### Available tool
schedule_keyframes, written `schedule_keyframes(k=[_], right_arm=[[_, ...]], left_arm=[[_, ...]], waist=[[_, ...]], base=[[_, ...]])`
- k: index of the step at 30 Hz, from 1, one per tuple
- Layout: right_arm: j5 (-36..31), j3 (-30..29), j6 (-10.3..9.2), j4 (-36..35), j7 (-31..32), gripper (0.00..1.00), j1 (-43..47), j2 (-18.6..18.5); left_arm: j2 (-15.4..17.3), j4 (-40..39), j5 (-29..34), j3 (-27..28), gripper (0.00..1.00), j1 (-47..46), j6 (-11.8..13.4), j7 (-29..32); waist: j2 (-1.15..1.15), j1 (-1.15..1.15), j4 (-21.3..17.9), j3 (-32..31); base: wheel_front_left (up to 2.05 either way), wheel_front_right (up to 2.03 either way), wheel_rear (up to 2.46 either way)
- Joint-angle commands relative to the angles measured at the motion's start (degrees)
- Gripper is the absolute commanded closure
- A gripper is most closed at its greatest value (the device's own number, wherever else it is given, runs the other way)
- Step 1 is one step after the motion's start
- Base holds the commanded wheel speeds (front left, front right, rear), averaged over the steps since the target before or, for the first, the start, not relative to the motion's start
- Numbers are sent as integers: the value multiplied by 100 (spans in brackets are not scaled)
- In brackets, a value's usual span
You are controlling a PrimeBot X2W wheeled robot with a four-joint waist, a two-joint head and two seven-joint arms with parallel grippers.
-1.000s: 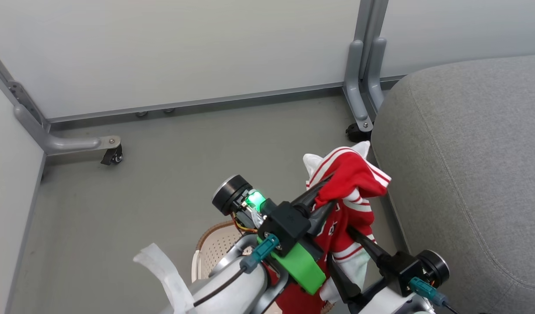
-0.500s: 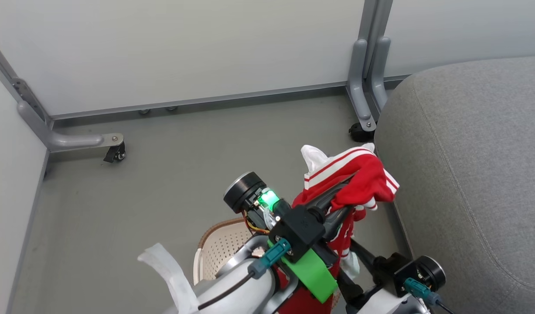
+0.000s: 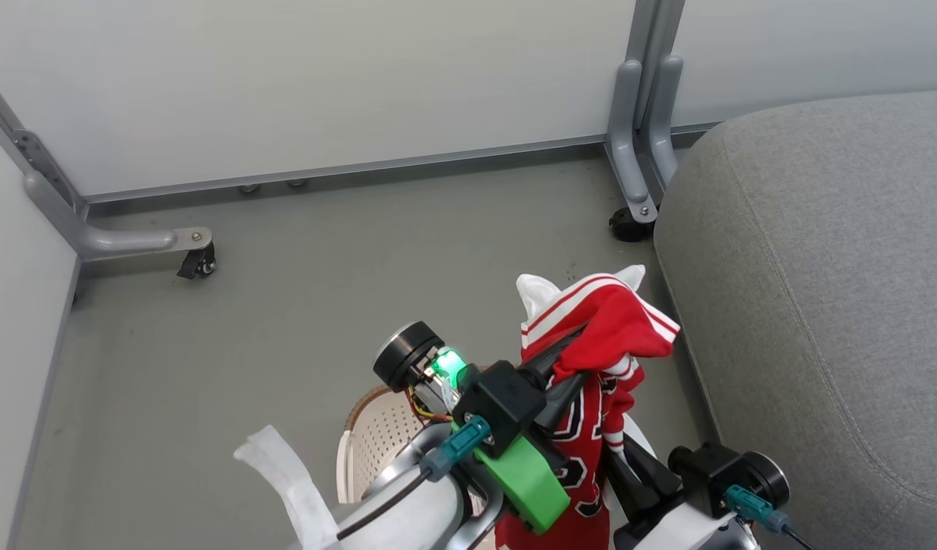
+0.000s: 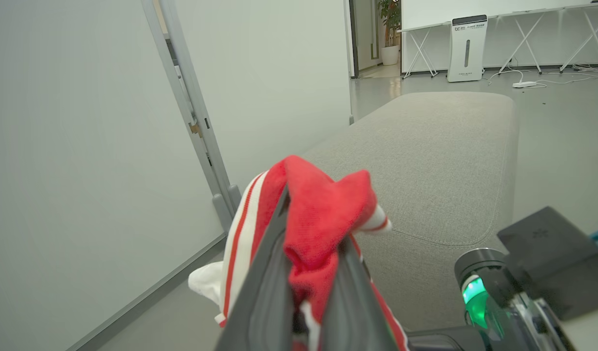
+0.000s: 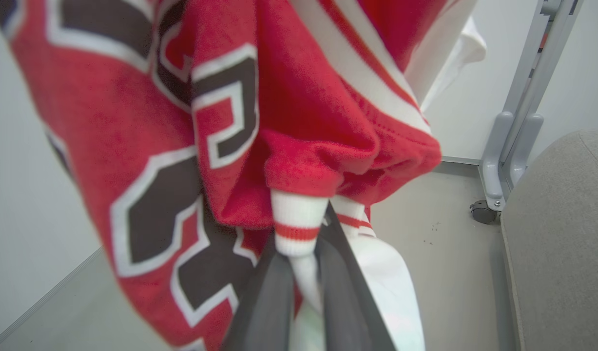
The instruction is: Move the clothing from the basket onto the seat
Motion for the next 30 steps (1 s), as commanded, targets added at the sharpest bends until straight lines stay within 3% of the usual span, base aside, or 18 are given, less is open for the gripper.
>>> schedule_keyframes(k=[1, 3, 4, 5, 6, 7, 30], right_arm=[[47, -22, -8, -35, -11, 100, 59, -32], [64, -34, -8, -46, -11, 100, 89, -40], [74, -39, -8, -47, -11, 100, 102, -45], [83, -39, -8, -47, -11, 100, 111, -47], [91, -38, -8, -51, -11, 100, 116, -50], [99, -35, -8, -52, -11, 100, 117, -51], [259, -90, -8, -159, -11, 100, 32, -46]], left_arm=[[32, 16, -22, -1, 100, 71, -3, -9], [29, 20, -41, -6, 100, 74, 9, -22], [22, 29, -62, 12, 92, 87, 37, -22], [23, 48, -73, 4, 70, 100, 30, 12], [28, 44, -64, -2, 4, 93, 37, 10], [24, 43, -72, 16, 0, 98, 69, -15], [154, 161, -187, -36, 0, -6, 83, 46]], waist=[[0, 0, 4, 5], [0, 0, 9, 6], [0, 0, 11, 6], [0, 0, 12, 5], [0, 0, 12, 3], [0, 0, 10, 2], [0, 0, -91, 129]], base=[[0, 0, 0], [0, 0, 0], [0, 0, 0], [0, 0, 0], [0, 0, 0], [0, 0, 0], [0, 0, 0]])
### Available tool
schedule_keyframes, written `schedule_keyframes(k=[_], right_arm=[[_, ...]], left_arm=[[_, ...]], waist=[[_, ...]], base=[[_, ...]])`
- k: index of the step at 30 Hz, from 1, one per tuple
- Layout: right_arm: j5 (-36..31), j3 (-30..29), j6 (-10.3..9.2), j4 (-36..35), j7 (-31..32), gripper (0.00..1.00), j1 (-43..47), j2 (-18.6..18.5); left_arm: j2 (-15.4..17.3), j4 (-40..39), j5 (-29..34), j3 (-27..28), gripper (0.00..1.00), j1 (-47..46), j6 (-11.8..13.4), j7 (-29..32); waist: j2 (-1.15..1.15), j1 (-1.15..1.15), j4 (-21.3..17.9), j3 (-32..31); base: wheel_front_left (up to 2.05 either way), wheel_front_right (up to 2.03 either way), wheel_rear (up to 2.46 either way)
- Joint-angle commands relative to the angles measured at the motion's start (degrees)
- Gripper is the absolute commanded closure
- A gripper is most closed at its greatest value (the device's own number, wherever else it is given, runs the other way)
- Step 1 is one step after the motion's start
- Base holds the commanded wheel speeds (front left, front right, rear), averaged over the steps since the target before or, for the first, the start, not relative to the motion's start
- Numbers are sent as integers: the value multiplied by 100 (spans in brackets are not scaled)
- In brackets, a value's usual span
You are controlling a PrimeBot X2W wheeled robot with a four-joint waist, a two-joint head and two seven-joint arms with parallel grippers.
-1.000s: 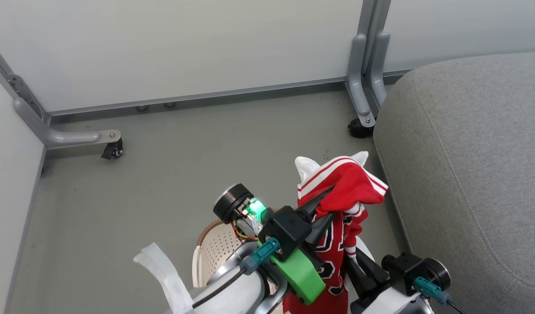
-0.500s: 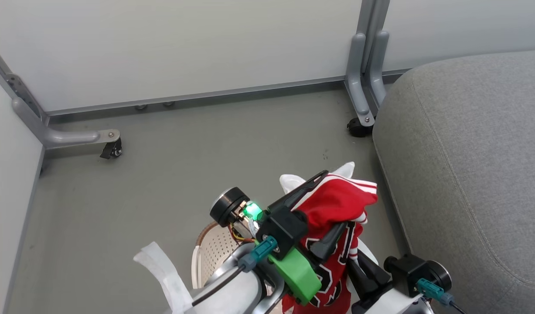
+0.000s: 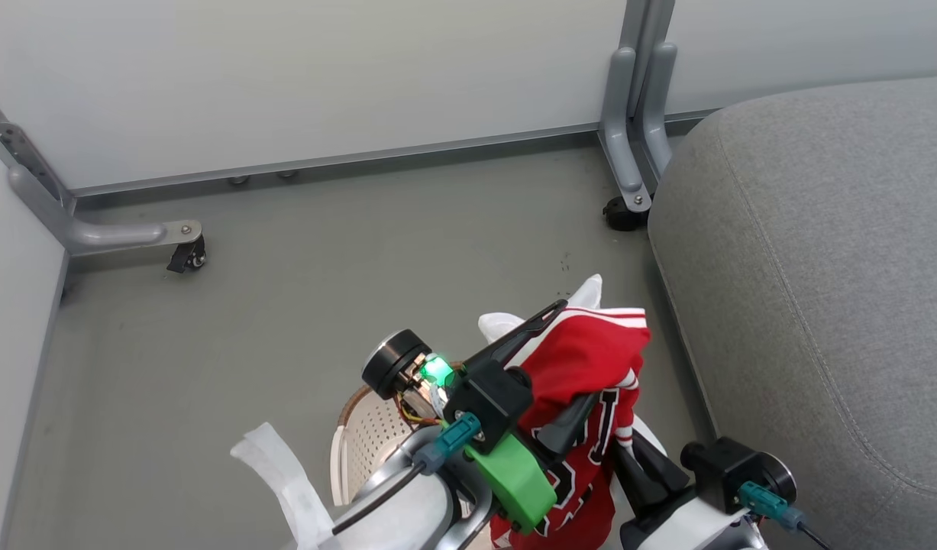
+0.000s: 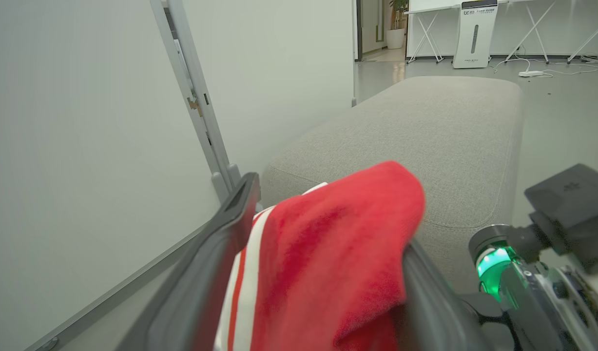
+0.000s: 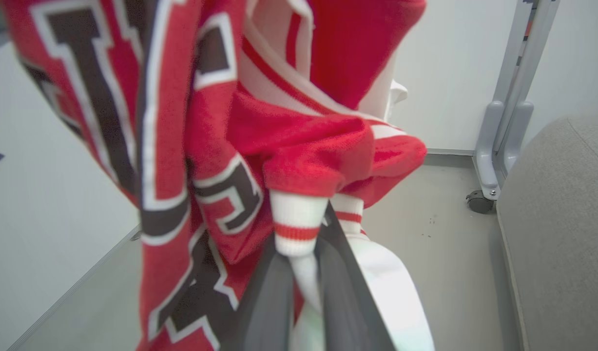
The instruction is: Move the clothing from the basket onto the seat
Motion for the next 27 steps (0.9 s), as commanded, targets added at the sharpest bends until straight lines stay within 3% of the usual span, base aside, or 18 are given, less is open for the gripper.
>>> schedule_keyframes(k=[1, 11, 18, 27], right_arm=[[42, -73, -8, -50, -11, 100, -34, 5], [224, -744, -8, -340, -11, 100, -190, 78], [229, -1338, -8, -558, -12, 100, -284, 129], [147, -1647, -7, -835, -11, 100, -162, 164]], left_arm=[[59, 13, -38, 12, 0, -39, 15, -32], [196, 115, -65, 24, 0, -6, 47, -37], [343, 90, -26, -10, 0, -76, -33, -95], [636, -39, 14, -35, 0, -169, -192, -179]], waist=[[0, 0, -31, 27], [0, 0, -378, 259], [0, 0, -819, 526], [0, 0, -1499, 916]], base=[[0, 0, 0], [0, 0, 0], [0, 0, 0], [0, 0, 0]])
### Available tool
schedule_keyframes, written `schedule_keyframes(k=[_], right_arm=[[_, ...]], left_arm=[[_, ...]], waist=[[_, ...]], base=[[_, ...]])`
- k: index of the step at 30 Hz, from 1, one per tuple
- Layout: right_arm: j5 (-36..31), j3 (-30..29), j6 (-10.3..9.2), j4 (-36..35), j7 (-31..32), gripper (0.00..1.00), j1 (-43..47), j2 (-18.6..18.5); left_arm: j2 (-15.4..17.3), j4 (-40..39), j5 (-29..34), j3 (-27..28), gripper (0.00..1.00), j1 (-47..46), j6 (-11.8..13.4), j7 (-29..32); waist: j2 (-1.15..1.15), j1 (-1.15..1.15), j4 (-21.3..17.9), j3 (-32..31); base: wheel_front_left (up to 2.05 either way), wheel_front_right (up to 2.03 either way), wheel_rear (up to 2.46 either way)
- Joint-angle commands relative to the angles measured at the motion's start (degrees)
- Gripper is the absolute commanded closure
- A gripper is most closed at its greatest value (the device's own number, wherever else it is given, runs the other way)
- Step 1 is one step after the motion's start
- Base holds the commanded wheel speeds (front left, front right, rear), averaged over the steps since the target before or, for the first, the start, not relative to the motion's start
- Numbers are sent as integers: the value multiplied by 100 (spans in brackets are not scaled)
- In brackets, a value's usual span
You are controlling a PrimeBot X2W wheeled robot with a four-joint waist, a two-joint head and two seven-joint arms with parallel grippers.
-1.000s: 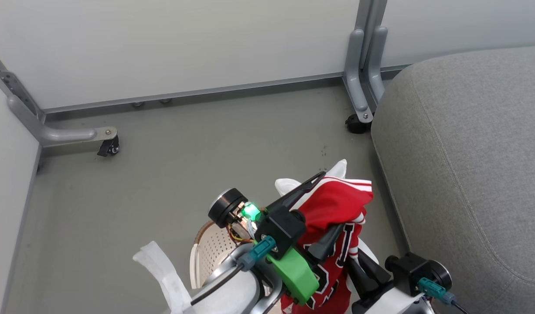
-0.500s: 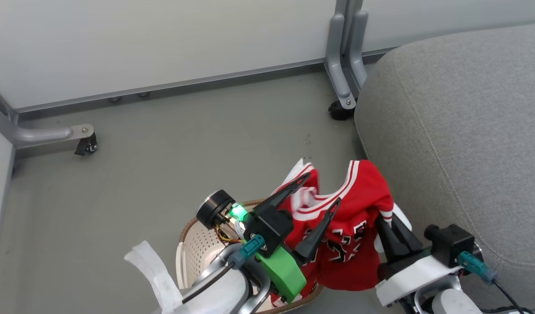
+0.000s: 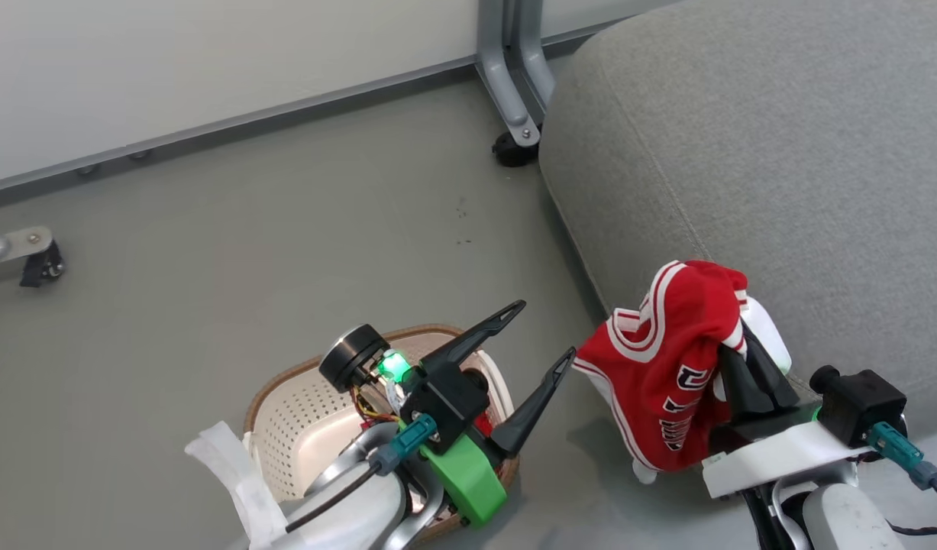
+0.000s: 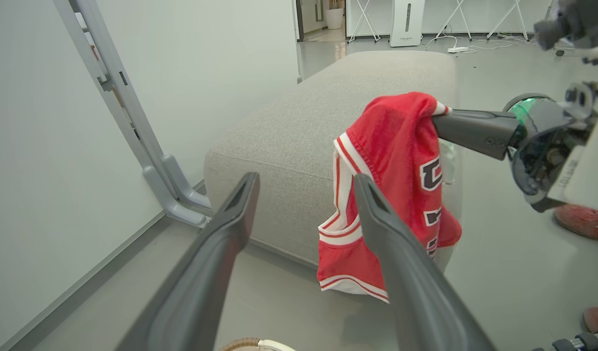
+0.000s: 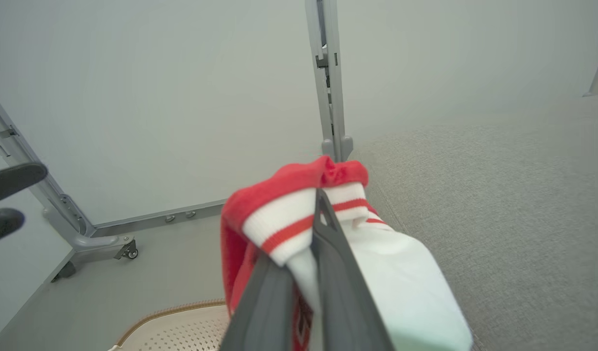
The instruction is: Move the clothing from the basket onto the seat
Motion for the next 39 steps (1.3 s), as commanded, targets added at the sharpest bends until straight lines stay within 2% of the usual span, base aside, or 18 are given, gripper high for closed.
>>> schedule_keyframes(k=[1, 8, 18, 25, 29, 34, 39], right_arm=[[-6, -66, -7, -72, -12, 100, 60, 19], [-26, -158, -7, -311, -11, 100, 196, 73], [199, -162, -8, -649, -11, 100, 267, 95], [332, -560, -8, -1010, -12, 100, -27, 88], [224, -881, -7, -1237, -12, 100, -643, 90], [-35, -1530, -8, -1378, -11, 100, -1930, 59], [-224, -2365, -9, -1263, -11, 100, -3277, -350]], left_arm=[[83, -36, 21, -17, 0, -84, -53, 15], [304, -190, 22, -69, 0, -138, -152, 134], [522, -379, -23, -94, 0, -238, -197, 345], [561, -453, -10, -221, 0, -427, -349, 530], [617, -508, 36, -251, 0, -541, -381, 653], [794, -711, 96, -202, 0, -717, -332, 908], [926, -952, 165, -190, 0, -904, -354, 1097]], waist=[[0, 0, -404, 302], [0, 0, -1001, 614], [0, 0, -1654, 1028], [0, 0, -1702, 1354], [0, 0, -1696, 1618], [0, 0, -1638, 2106], [0, 0, -1306, 2500]], base=[[0, 0, 0], [0, 0, 0], [0, 0, 0], [0, 0, 0], [0, 0, 0], [0, 0, 0], [0, 0, 0]])
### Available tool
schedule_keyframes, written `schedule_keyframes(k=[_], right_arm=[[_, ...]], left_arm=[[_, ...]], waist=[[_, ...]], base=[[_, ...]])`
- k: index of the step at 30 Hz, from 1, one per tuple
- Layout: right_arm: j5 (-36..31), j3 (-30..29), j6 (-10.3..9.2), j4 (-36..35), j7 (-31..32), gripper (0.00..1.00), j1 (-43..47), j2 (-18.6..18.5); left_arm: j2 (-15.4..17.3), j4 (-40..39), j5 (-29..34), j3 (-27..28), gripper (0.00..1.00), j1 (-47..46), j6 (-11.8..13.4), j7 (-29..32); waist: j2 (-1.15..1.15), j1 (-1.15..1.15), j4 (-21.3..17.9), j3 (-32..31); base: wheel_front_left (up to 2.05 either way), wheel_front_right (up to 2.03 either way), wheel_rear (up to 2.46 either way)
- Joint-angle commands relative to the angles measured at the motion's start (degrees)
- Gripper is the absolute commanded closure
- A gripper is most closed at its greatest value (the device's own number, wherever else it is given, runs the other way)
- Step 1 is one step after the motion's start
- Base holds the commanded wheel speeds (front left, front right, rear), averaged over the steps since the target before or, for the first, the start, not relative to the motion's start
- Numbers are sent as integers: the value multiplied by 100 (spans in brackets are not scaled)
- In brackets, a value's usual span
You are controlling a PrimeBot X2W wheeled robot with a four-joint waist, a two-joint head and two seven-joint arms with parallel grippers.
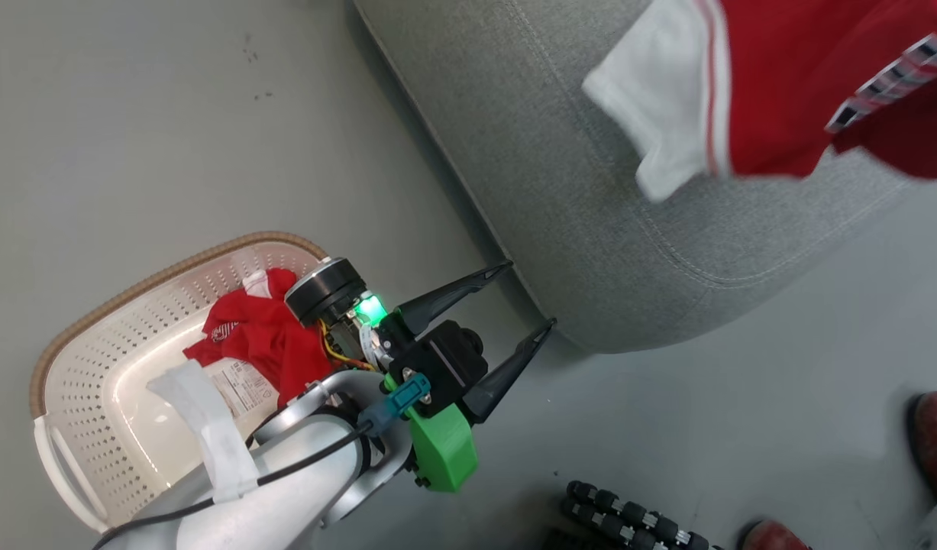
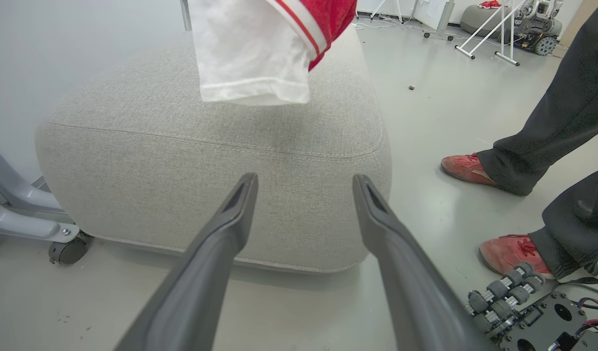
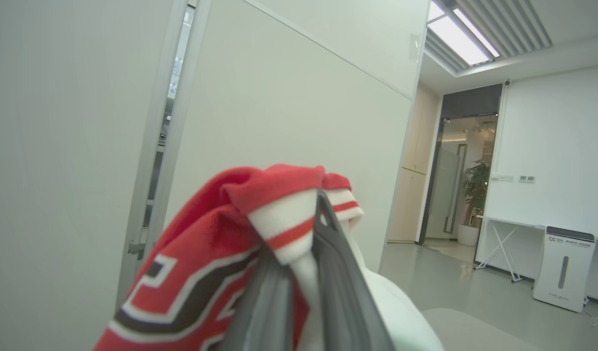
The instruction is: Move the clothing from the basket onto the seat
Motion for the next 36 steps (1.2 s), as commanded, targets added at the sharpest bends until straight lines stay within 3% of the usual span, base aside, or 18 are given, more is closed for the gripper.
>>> schedule_keyframes(k=[1, 6, 10, 15, 19, 20, 21, 22, 23, 24, 31, 36], right_arm=[[-40, -242, -10, 101, -9, 100, -344, -190], [-126, -942, -10, 509, -6, 100, -1151, -909], [-284, -1343, -10, 1034, -6, 100, -1193, -1190], [-549, -1650, -9, 2094, -6, 100, -953, -1221], [-783, -2065, -9, 2815, -6, 100, -799, -1042], [-830, -2133, -9, 2983, -6, 95, -771, -1008], [-843, -2175, -10, 3101, -6, 84, -770, -978], [-868, -2233, -9, 3212, -6, 60, -784, -951], [-884, -2263, -9, 3284, -6, 5, -798, -928], [-920, -2290, -10, 3340, -6, 0, -811, -901], [-1054, -2288, -10, 3175, -6, 0, -476, -611], [-1147, -1976, -9, 2758, -6, 0, 231, -163]], left_arm=[[79, -67, 74, 3, 0, -141, -28, 45], [16, -243, 186, -24, 0, -413, -55, 126], [-45, -288, 239, -2, 0, -629, -62, 84], [-101, -212, 294, 40, 0, -768, -21, -55], [-183, -114, 286, 74, 0, -757, 62, -241], [-198, -87, 263, 85, 0, -733, 89, -281], [-192, -61, 249, 92, 0, -711, 100, -308], [-195, -37, 244, 91, 0, -688, 107, -329], [-199, -19, 232, 90, 0, -672, 117, -354], [-206, 6, 226, 90, 0, -660, 125, -374], [-349, 211, 132, 100, 0, -580, 172, -606], [-476, 502, -1, 163, 0, -362, 294, -940]], waist=[[0, -1, 379, 449], [0, -1, 903, 914], [0, -1, 1299, 1270], [0, -1, 1670, 1563], [0, -1, 1922, 1632], [0, -1, 1975, 1633], [0, -1, 2002, 1630], [0, -1, 2029, 1623], [0, -1, 2043, 1615], [0, -1, 2060, 1601], [0, -1, 2115, 1303], [0, -1, 2193, 810]], base=[[0, 0, 0], [0, 0, 0], [0, 0, 0], [0, 0, 0], [0, 0, 0], [0, 0, 0], [0, 0, 0], [0, 0, 0], [0, 0, 0], [0, 0, 0], [0, 0, 0], [0, 0, 0]])
